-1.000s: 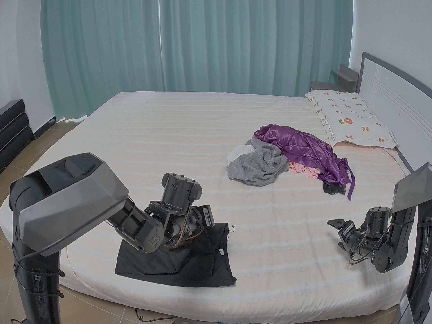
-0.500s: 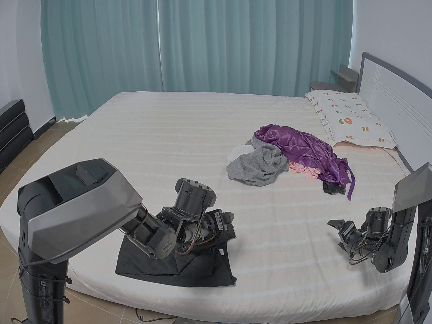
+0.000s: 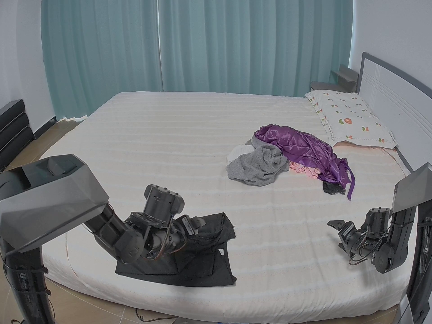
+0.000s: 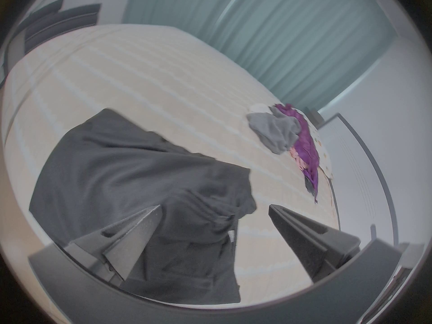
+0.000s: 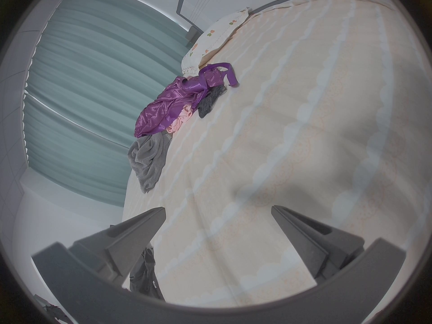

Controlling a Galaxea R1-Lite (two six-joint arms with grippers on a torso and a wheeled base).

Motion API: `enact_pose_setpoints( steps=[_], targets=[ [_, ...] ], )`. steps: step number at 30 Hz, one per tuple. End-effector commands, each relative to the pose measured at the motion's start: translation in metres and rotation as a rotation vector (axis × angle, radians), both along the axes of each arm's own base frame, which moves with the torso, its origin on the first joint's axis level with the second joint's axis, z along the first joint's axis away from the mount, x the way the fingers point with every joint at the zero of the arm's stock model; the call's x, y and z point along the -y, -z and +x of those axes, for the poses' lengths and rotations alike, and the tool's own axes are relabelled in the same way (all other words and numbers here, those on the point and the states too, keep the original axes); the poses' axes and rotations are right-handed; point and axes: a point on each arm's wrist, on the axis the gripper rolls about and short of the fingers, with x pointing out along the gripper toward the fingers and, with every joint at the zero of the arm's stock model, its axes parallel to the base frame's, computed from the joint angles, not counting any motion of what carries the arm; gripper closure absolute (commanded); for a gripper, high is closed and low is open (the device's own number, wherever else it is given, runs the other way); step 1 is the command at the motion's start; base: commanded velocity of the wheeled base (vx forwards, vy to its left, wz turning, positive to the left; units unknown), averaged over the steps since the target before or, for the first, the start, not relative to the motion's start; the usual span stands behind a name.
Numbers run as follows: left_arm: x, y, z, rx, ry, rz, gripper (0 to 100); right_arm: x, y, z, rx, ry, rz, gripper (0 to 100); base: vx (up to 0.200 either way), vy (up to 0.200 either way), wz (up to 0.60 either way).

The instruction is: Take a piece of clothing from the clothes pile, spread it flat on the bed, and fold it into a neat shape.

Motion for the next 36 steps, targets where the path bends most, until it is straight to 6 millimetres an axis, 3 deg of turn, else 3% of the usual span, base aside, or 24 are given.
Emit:
enact_pose_setpoints(
  steps=[1,9,14,27,36],
  targets=[
    [-0.021,-0.004,-0.012,-0.032,-0.074,-0.036,0,0.0,0.0,0.0,-0.002,-0.001,0.0,0,0.0,0.0,0.0],
    [-0.045,0.011,-0.007,-0.049,-0.146,-0.119,0,0.0,0.0,0.0,-0.002,-0.001,0.0,0,0.0,0.0,0.0],
    [-0.058,0.014,-0.004,-0.077,-0.171,-0.141,0,0.0,0.0,0.0,-0.002,-0.001,0.0,0,-0.2,0.0,0.0],
    [-0.068,0.01,-0.006,-0.071,-0.216,-0.212,0,0.0,0.0,-0.001,-0.004,-0.002,-0.001,0,-0.015,0.0,0.0],
    [-0.077,0.018,0.0,-0.062,-0.242,-0.226,0,-0.001,0.002,0.0,-0.005,-0.005,-0.004,0,0.0,0.2,0.0]
  ],
)
